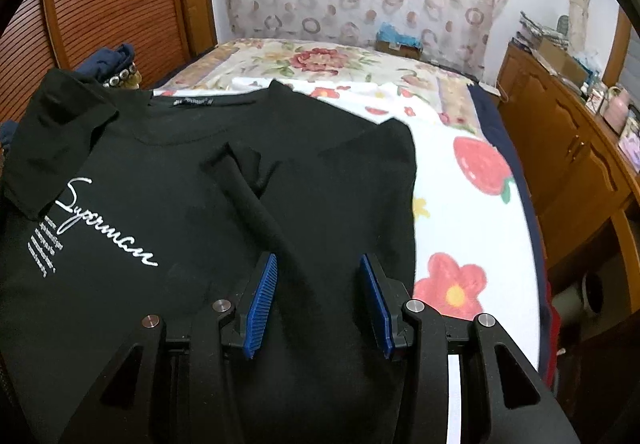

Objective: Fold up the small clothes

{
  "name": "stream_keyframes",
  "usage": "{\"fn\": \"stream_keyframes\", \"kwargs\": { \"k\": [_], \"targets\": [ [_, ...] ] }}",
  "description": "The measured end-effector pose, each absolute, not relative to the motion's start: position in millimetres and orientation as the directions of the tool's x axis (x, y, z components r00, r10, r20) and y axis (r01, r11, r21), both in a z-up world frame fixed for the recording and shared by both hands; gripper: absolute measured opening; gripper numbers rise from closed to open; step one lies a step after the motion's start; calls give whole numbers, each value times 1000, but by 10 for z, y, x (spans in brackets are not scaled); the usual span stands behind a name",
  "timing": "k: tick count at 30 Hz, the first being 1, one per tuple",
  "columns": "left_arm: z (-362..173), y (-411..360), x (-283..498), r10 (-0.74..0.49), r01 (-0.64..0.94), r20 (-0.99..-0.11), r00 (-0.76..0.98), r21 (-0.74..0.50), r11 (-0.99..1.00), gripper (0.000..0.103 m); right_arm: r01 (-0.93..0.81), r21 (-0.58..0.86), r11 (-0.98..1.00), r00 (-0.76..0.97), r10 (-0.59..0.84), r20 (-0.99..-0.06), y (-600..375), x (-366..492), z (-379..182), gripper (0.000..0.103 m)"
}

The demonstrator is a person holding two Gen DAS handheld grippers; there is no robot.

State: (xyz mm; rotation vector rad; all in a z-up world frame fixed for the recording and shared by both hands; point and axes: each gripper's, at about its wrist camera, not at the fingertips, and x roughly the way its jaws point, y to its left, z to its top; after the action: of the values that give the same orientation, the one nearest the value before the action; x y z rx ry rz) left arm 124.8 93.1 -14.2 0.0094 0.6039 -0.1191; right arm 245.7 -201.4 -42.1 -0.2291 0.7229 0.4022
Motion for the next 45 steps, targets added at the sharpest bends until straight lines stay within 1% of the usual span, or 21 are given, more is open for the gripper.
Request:
{"fn": "stream_keyframes", "kwargs": {
  "k": [3, 5, 9, 11, 14, 17, 25, 26, 27, 28, 29, 36, 38, 39, 41, 45],
  "targets": [
    [-112, 1047, 1411, -79, 93, -584, 808, -6, 996, 68, -427, -56, 902, 680, 280, -678, -2024, 2495, -374, 45],
    [-108, 1122, 1502, -70, 80, -595, 801, -9, 997, 66, -423, -48, 905, 682, 283, -675, -2031, 2497, -362, 45],
    [-157, 1259, 1726, -75, 67, -628, 774, -37, 997, 54, -419, -65, 906, 696, 275, -663, -2033, 2459, -391, 45],
    [-184, 1300, 1840, -62, 53, -647, 760, -33, 998, 52, -420, -58, 906, 695, 280, -662, -2051, 2458, -404, 45],
    [-202, 1331, 1973, -46, 46, -666, 744, -18, 999, 51, -422, -56, 905, 695, 283, -661, -2087, 2451, -432, 45],
    [-205, 1347, 2073, -77, 64, -681, 728, -43, 997, 45, -422, -56, 905, 695, 283, -661, -2091, 2444, -438, 45],
    [-264, 1340, 2246, -70, 67, -717, 694, -33, 997, 45, -422, -59, 905, 696, 281, -661, -2094, 2439, -436, 45],
    [-265, 1330, 2242, -73, 72, -714, 696, -32, 997, 34, -422, -59, 905, 696, 281, -661, -2096, 2440, -436, 45],
    [-251, 1314, 2222, -92, 89, -706, 703, -41, 995, 13, -422, -59, 905, 695, 282, -661, -2097, 2440, -436, 45],
    [-234, 1302, 2202, -101, 94, -697, 710, -48, 994, 8, -422, -59, 905, 696, 282, -661, -2097, 2440, -436, 45],
    [-203, 1273, 2154, -112, 103, -684, 720, -54, 993, 6, -422, -59, 905, 696, 282, -661, -2097, 2440, -437, 45],
    [80, 992, 1809, -140, 159, -599, 788, -23, 987, 6, -421, -50, 906, 692, 285, -663, -2116, 2437, -432, 45],
    [140, 934, 1715, -156, 176, -579, 800, -21, 984, 6, -417, 0, 909, 682, 313, -661, -2188, 2449, -384, 45],
    [158, 908, 1676, -164, 184, -573, 803, -23, 983, 6, -418, 20, 908, 686, 330, -649, -2231, 2452, -338, 45],
    [182, 858, 1631, -176, 195, -564, 807, -27, 980, 6, -390, -7, 921, 718, 299, -629, -2302, 2491, -247, 45],
    [160, 770, 1586, -193, 213, -558, 807, -30, 977, 6, -363, 59, 930, 698, 313, -644, -2489, 2777, -191, 49]
  ]
}}
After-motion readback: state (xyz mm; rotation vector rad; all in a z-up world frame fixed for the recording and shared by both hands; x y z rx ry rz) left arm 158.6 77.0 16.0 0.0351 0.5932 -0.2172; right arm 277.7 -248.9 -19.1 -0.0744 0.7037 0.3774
